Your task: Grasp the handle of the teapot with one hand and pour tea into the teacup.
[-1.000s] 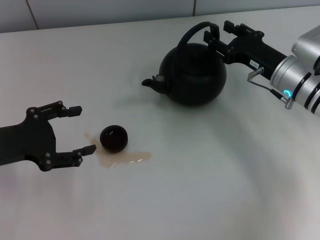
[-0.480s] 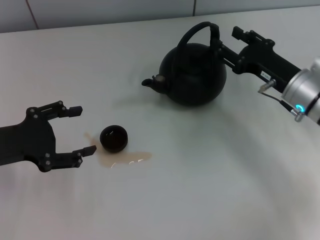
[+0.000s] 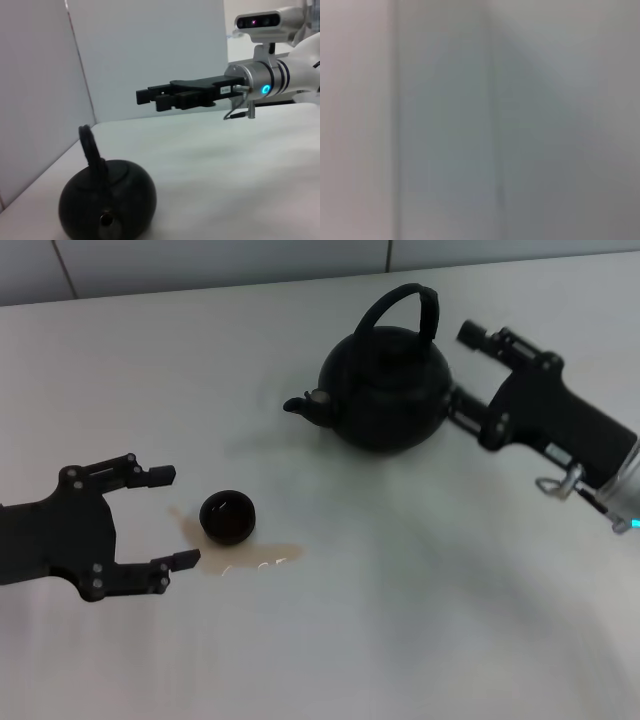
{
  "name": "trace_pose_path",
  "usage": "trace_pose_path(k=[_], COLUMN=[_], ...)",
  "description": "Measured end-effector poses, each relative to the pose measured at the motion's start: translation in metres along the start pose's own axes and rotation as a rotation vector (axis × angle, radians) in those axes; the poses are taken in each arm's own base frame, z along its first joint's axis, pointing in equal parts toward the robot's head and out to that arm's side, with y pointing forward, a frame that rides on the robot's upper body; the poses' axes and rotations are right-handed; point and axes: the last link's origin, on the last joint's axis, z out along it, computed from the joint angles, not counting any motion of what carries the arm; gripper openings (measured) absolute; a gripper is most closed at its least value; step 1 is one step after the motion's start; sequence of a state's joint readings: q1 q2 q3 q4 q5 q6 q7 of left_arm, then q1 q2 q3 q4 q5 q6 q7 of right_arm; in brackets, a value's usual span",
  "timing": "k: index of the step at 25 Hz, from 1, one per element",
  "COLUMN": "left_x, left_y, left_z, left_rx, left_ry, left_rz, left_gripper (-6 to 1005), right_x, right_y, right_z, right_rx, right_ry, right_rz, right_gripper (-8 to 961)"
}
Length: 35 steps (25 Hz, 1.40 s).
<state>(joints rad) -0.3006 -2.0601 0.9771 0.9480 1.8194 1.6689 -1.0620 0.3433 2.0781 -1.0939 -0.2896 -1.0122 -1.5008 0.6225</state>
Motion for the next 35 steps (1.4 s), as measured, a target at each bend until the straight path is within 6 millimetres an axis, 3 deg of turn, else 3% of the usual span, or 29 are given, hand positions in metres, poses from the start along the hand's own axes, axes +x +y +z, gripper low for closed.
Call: trace_pose_path(k=[2, 13, 22, 35], left_x=[0.001, 0.007, 0.002, -0.001], left_y=[0.003, 0.024, 0.037, 0.036], left_z=[0.000, -0.004, -0.006, -0.006], left_rx=[-0.018, -0.130, -0.157, -0.139], left_ry=[0.010, 0.084, 0.133, 0.143], left_rz=[-0.001, -0.057, -0.116, -0.131], left_gripper=[842, 842, 842, 842], right_x=[0.000, -0.009, -0.003, -0.001], right_y=[0.016, 0.044, 0.052, 0.051], right_z=[-0.003, -0.022, -0.031, -0.032], right_rx=[-0.130, -0.413, -0.482, -0.493], right_ry=[0.016, 0.054, 0.123, 0.144], right_rz=[-0.019, 0.011, 0.029, 0.017], right_gripper=[646, 646, 647, 644])
